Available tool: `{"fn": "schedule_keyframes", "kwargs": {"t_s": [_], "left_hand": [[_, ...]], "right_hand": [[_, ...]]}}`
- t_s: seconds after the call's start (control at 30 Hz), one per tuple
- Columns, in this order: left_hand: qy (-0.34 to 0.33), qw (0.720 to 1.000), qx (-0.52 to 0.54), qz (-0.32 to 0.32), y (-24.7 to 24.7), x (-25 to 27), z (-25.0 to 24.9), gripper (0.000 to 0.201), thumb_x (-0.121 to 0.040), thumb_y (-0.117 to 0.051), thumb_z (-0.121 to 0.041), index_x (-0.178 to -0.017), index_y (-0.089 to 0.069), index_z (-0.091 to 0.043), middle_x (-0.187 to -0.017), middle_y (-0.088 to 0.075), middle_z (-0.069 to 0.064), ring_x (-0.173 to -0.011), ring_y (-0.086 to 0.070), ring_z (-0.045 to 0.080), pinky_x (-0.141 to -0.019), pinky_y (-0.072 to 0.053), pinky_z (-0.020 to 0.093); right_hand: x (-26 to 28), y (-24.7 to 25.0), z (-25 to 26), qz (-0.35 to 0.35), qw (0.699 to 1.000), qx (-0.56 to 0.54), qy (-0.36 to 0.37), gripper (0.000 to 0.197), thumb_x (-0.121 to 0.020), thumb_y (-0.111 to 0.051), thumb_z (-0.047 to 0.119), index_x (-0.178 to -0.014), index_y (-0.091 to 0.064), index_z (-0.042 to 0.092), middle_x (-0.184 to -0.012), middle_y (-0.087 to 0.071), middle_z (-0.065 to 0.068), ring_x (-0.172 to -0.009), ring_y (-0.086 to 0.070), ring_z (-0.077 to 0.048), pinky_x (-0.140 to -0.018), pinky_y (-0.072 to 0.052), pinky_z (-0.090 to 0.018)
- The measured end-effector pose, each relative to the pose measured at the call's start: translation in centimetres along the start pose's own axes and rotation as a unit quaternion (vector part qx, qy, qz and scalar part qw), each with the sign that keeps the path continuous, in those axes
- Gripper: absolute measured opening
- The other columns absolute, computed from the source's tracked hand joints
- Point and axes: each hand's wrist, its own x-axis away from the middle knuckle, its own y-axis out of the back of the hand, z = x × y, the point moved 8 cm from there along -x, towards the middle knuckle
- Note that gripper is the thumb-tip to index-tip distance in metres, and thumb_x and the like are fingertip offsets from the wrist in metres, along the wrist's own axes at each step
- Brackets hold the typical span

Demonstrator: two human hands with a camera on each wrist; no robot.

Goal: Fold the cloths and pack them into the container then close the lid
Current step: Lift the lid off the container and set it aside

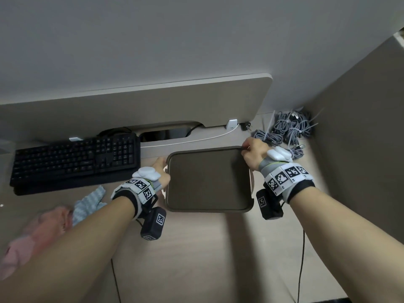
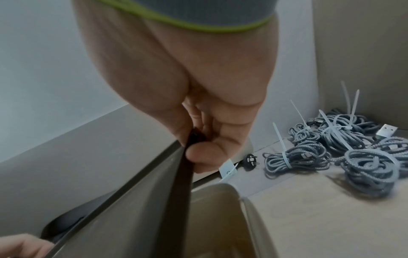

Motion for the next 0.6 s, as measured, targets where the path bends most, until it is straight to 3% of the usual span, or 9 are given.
{"fn": "schedule_keyframes", "kwargs": {"t_s": [0.07,0.17,0.23,0.3,0.37,0.43,0.47,0.53,0.6], "left_hand": [[-0.03,1.0,0.002,0.002,0.4,-0.4,0.1,0.042,-0.078,-0.056,-0.003,-0.116,-0.052,-0.019,-0.111,-0.064,0.011,-0.091,-0.059,0.021,-0.079,-0.05,0.034],[-0.035,0.999,0.011,0.003,0.3,-1.9,1.2,0.03,-0.069,-0.061,-0.005,-0.094,-0.049,-0.018,-0.096,-0.063,0.012,-0.082,-0.06,0.026,-0.077,-0.052,0.038],[-0.046,0.999,0.024,0.015,0.8,-0.6,0.2,0.028,-0.064,-0.061,-0.006,-0.082,-0.049,-0.023,-0.095,-0.065,0.012,-0.083,-0.062,0.028,-0.078,-0.053,0.039],[-0.062,0.997,0.047,0.023,1.2,0.6,-0.8,0.031,-0.07,-0.058,0.005,-0.088,-0.055,-0.019,-0.095,-0.064,0.01,-0.087,-0.062,0.03,-0.072,-0.05,0.034],[-0.067,0.994,0.073,0.037,1.0,1.3,-1.0,0.041,-0.075,-0.055,0.016,-0.107,-0.053,-0.009,-0.09,-0.058,0.005,-0.078,-0.06,0.028,-0.058,-0.045,0.028],[-0.06,0.993,0.095,0.046,1.0,1.8,-1.0,0.045,-0.078,-0.05,0.021,-0.106,-0.047,-0.015,-0.076,-0.05,-0.002,-0.062,-0.05,0.017,-0.048,-0.037,0.024],[-0.049,0.993,0.102,0.043,0.9,1.5,-0.5,0.043,-0.079,-0.047,0.022,-0.102,-0.046,-0.014,-0.075,-0.048,-0.001,-0.06,-0.048,0.017,-0.048,-0.037,0.025],[-0.033,0.992,0.113,0.034,0.8,0.8,0.0,0.032,-0.078,-0.047,0.017,-0.089,-0.046,-0.013,-0.079,-0.05,0.006,-0.07,-0.051,0.024,-0.053,-0.037,0.028],[-0.047,0.995,0.085,0.015,1.1,0.6,0.0,0.028,-0.074,-0.052,0.009,-0.076,-0.043,-0.018,-0.076,-0.049,0.004,-0.074,-0.05,0.023,-0.059,-0.038,0.026]], "right_hand": [[1.3,0.1,-0.3,-0.002,1.0,-0.015,-0.012,0.022,-0.073,-0.044,0.045,-0.094,-0.05,0.041,-0.087,-0.07,-0.002,-0.075,-0.069,-0.03,-0.077,-0.058,-0.039],[0.7,-1.0,-2.1,-0.011,0.998,-0.054,-0.026,0.02,-0.063,-0.038,0.055,-0.08,-0.047,0.052,-0.089,-0.068,0.0,-0.068,-0.07,-0.031,-0.068,-0.061,-0.043],[1.7,-1.6,-2.2,-0.002,0.997,-0.081,-0.019,0.006,-0.074,-0.047,0.045,-0.079,-0.051,0.047,-0.083,-0.06,0.001,-0.072,-0.069,-0.035,-0.068,-0.06,-0.047],[3.7,-1.5,-1.2,0.006,0.994,-0.11,-0.011,0.009,-0.084,-0.054,0.028,-0.086,-0.05,0.036,-0.08,-0.057,0.0,-0.074,-0.068,-0.036,-0.073,-0.059,-0.049],[4.4,-1.7,-1.5,0.006,0.993,-0.119,-0.016,0.009,-0.083,-0.052,0.029,-0.089,-0.048,0.035,-0.089,-0.065,-0.005,-0.07,-0.068,-0.033,-0.074,-0.059,-0.048],[5.0,-1.9,-1.9,0.007,0.993,-0.119,-0.023,0.009,-0.087,-0.052,0.027,-0.093,-0.05,0.032,-0.091,-0.069,-0.008,-0.06,-0.068,-0.028,-0.066,-0.06,-0.039],[5.3,-1.9,-2.0,0.007,0.992,-0.121,-0.028,0.01,-0.09,-0.051,0.022,-0.098,-0.052,0.028,-0.09,-0.07,-0.01,-0.052,-0.067,-0.024,-0.057,-0.058,-0.031],[5.6,-2.3,-2.2,0.012,0.989,-0.146,-0.036,0.015,-0.093,-0.049,0.013,-0.105,-0.055,0.019,-0.09,-0.069,-0.015,-0.035,-0.059,-0.016,-0.037,-0.046,-0.018],[5.4,-2.5,-2.2,0.001,0.986,-0.163,-0.03,0.013,-0.093,-0.05,0.012,-0.104,-0.056,0.016,-0.091,-0.069,-0.018,-0.039,-0.061,-0.022,-0.034,-0.043,-0.019]]}}
